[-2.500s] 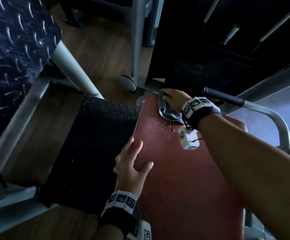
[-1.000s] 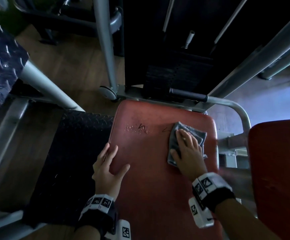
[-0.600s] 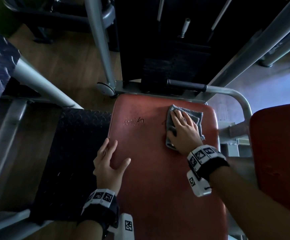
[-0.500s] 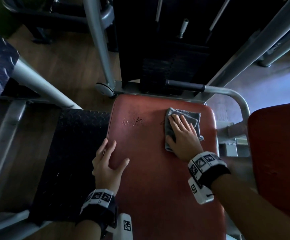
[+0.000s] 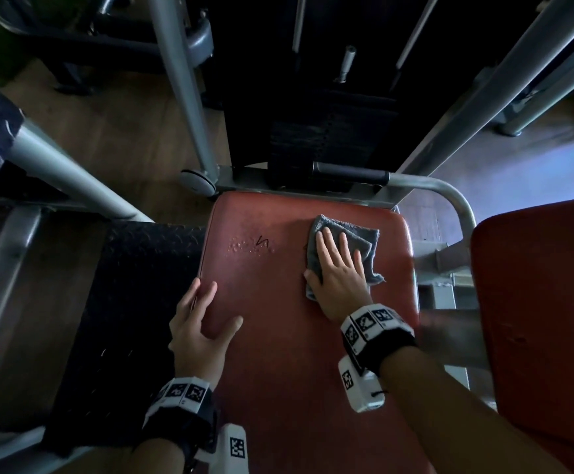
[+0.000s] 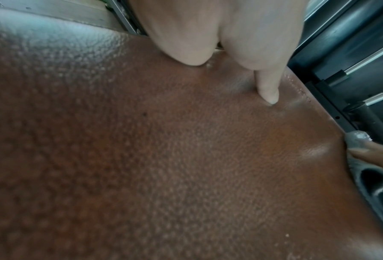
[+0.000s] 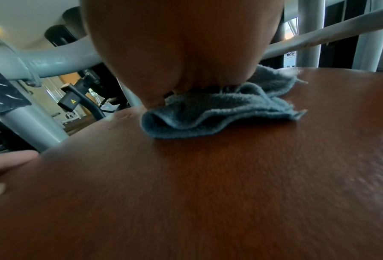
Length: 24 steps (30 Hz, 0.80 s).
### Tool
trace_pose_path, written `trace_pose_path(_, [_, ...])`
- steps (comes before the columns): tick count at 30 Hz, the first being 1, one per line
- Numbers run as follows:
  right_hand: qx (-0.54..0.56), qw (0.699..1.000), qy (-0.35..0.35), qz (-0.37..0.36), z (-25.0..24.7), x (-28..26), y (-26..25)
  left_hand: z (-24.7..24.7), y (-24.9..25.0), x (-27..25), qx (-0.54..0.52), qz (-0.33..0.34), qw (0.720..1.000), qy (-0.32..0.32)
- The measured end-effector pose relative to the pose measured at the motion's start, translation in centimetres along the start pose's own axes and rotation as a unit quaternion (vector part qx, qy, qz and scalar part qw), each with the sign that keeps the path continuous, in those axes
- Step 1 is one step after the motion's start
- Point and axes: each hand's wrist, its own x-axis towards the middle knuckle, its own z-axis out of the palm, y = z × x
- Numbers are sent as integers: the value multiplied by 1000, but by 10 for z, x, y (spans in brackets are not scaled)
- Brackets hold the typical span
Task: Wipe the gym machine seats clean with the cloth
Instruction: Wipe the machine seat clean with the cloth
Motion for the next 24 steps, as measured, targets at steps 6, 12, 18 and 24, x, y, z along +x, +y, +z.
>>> trace_pose_path(6, [26, 1000, 0, -13, 14, -57, -16, 0, 1, 1, 1, 0, 1000, -3])
trace_pose_path(12, [-4, 1000, -18, -16, 3, -28, -13, 1, 1, 1, -2, 4, 1000, 5])
trace_pose_path(18, [18, 1000, -9, -10, -3, -24, -23, 1, -2, -1, -13, 8, 1000, 7])
trace_pose_path(24, [23, 998, -39, -35, 10, -64, -21, -1, 0, 0, -3, -9, 1000, -4])
